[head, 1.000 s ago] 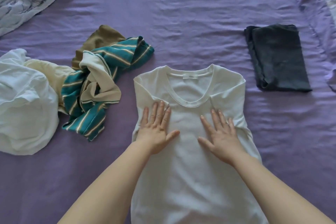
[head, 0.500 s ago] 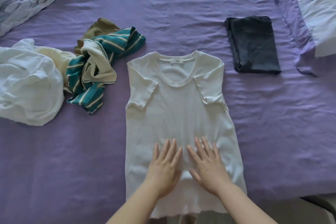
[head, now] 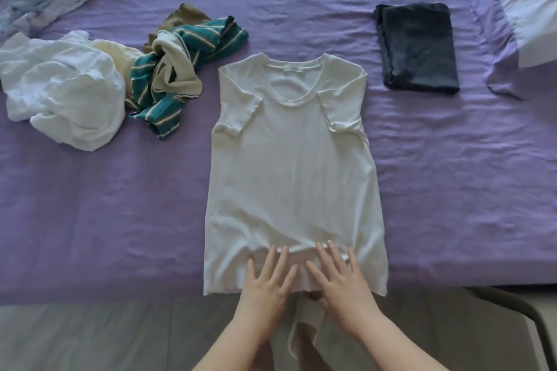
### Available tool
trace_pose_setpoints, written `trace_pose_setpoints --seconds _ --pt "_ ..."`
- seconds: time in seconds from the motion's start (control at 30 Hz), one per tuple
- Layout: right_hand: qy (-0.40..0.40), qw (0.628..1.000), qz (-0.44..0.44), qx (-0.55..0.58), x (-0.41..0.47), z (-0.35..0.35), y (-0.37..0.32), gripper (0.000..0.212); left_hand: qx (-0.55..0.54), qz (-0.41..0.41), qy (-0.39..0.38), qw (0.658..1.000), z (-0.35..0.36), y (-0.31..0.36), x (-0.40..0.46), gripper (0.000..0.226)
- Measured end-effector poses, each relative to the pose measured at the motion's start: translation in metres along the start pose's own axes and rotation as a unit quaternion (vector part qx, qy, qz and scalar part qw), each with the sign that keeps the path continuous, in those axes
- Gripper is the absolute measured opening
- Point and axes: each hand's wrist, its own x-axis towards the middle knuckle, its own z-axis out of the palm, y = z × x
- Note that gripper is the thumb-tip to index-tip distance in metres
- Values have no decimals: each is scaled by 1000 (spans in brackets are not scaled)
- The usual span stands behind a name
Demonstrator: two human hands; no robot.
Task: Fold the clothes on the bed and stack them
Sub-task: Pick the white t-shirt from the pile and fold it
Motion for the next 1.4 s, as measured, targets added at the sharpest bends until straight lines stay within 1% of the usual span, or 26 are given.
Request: trace_pose_setpoints --seconds 0.07,0.13,0.2,0.23,0.3,0.37,0.4,0.5,0.57,0.6,0.63,0.73,0.77,0.83,0.9,1.0,1.03,1.1,1.13,1.2,1.27,1.33,1.37,1.4 --pt "1 1000 21 0 5 2 -5 84 -3 -11 -19 1000 6 3 11 64" --pt "7 999 43 -2 11 6 -11 80 9 -33 -12 999 10 4 20 57" --pt "18 998 54 -10 18 8 -16 76 -2 -39 34 999 1 6 24 56" --pt "29 998 57 -17 21 9 -17 74 6 -25 38 999 -6 5 26 55" --pt "55 996 61 -34 27 7 -16 72 57 -4 71 996 -14 2 28 47" --pt "68 995 59 -46 28 5 -14 71 75 18 119 990 -15 -5 29 39" --pt "71 995 53 -49 27 4 -13 69 69 34 126 989 -16 -10 28 38" --pt "73 996 25 -51 20 2 -8 66 32 69 108 991 -19 -24 21 42" --pt "78 996 30 -41 16 -2 -7 65 5 78 65 995 -14 -32 22 43" --pt "71 996 43 -30 16 -5 -10 67 -24 65 42 997 -18 -33 20 43" --pt "65 996 59 -18 15 -7 -15 70 -53 54 44 996 -19 -33 18 41" --pt "42 993 106 3 17 -11 -33 76 -114 38 97 988 -19 -30 15 31" --pt "32 992 124 11 18 -13 -37 74 -118 36 111 986 -19 -29 15 30" --pt "29 990 138 20 20 -19 -39 64 -103 32 121 987 -20 -29 15 30" --pt "53 991 122 20 20 -24 -33 52 -81 25 106 991 -24 -29 14 30" --pt "77 993 90 -1 14 -25 -15 45 -50 10 63 997 -31 -33 9 27" --pt "86 993 81 -4 9 -25 -8 43 -40 7 50 998 -32 -36 6 28" --pt "91 994 67 -2 0 -24 1 39 -18 6 15 1000 -27 -45 1 40" --pt "86 994 63 2 -4 -25 4 39 -12 0 -7 1000 -25 -49 -2 43" --pt "67 996 61 16 -11 -27 5 41 -3 -26 -42 999 -24 -54 -8 37" --pt "43 996 69 19 -15 -34 2 43 6 -52 -60 997 -27 -55 -11 35" --pt "18 997 74 19 -14 -42 4 33 0 -73 -64 995 -38 -55 -8 36" --pt "19 996 81 26 -11 -42 7 29 -6 -81 -65 995 -44 -56 -6 37" --pt "9 996 86 29 -8 -44 12 29 -7 -90 -70 993 -51 -58 -2 38"
